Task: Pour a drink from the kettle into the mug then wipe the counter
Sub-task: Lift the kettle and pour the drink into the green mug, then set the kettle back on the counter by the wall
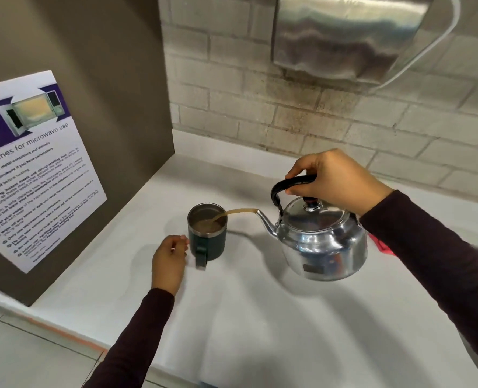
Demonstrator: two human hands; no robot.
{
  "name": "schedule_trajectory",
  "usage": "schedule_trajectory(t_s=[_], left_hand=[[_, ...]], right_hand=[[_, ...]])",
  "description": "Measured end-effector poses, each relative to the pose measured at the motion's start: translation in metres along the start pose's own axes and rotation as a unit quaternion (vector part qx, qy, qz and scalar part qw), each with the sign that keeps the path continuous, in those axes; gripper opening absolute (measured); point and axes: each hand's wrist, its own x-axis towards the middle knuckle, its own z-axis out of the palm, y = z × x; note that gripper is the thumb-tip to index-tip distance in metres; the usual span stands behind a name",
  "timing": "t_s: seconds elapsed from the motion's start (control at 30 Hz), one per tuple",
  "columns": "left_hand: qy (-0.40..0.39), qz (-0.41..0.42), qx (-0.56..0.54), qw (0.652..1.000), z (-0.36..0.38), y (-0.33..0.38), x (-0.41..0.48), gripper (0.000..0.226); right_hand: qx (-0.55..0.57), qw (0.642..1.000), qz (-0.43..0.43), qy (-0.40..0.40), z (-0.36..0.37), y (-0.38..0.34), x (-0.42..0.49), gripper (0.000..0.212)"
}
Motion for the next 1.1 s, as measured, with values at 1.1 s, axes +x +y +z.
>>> schedule_trajectory(t_s=[1.1], left_hand=[[-0.216,0.04,-0.026,0.975,0.189,0.045,-0.067,0.03]], right_hand=[[0.246,0.938,0.213,0.121,0.037,0.295,0.034,0.032]])
